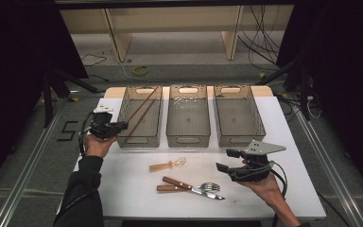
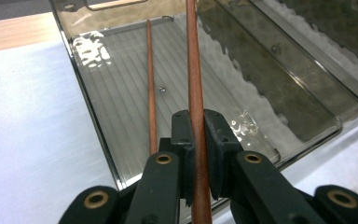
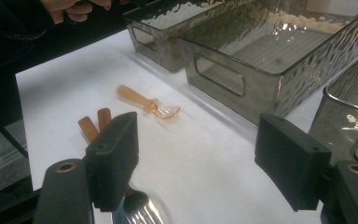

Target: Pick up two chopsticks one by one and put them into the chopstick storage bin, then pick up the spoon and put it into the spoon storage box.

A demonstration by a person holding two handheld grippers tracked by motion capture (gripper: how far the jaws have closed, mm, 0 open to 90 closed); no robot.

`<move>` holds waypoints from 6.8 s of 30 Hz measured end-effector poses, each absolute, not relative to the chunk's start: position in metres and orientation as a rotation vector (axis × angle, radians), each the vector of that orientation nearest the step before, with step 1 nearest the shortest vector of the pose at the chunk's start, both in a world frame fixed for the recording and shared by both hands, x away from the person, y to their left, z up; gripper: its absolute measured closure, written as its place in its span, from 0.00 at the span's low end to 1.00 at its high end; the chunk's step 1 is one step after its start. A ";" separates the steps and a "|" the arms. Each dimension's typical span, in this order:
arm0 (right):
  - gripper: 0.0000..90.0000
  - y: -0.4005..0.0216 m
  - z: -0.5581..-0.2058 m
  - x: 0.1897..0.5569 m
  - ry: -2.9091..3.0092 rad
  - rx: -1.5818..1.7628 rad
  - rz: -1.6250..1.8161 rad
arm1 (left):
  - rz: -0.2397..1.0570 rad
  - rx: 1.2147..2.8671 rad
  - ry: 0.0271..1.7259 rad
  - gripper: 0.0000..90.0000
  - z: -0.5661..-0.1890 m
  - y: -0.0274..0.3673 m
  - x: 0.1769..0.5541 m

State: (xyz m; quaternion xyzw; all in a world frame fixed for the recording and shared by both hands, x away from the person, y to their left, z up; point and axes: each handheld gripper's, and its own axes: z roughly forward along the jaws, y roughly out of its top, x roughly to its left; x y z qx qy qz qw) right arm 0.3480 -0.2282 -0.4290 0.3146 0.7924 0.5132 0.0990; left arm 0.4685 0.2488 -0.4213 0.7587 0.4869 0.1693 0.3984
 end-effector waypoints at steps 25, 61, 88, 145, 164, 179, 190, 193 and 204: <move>0.35 -0.230 -0.427 0.347 2.334 0.925 1.538 | 0.360 1.887 1.175 0.44 -0.406 0.235 0.468; 0.31 -0.233 -0.430 0.344 2.295 0.942 1.566 | 0.192 2.146 0.899 0.25 -0.402 0.164 0.430; 0.30 -0.235 -0.432 0.342 2.303 0.943 1.581 | 0.092 2.406 0.816 0.26 -0.428 0.128 0.422; 0.30 -0.234 -0.431 0.339 2.319 0.929 1.559 | 0.103 2.692 0.642 0.82 -0.465 0.116 0.420; 0.30 -0.233 -0.431 0.339 2.323 0.924 1.558 | 0.101 2.561 0.639 0.83 -0.445 0.121 0.420; 0.30 -0.234 -0.431 0.338 2.314 0.928 1.568 | 0.135 2.332 0.693 0.83 -0.415 0.126 0.421; 0.30 -0.234 -0.431 0.338 2.308 0.930 1.577 | 0.169 2.257 0.740 0.83 -0.406 0.127 0.428; 0.30 -0.234 -0.431 0.338 2.307 0.930 1.576 | 0.174 2.233 0.747 0.83 -0.402 0.128 0.430; 0.30 -0.233 -0.431 0.339 2.309 0.934 1.579 | 0.199 2.134 0.797 0.83 -0.387 0.122 0.452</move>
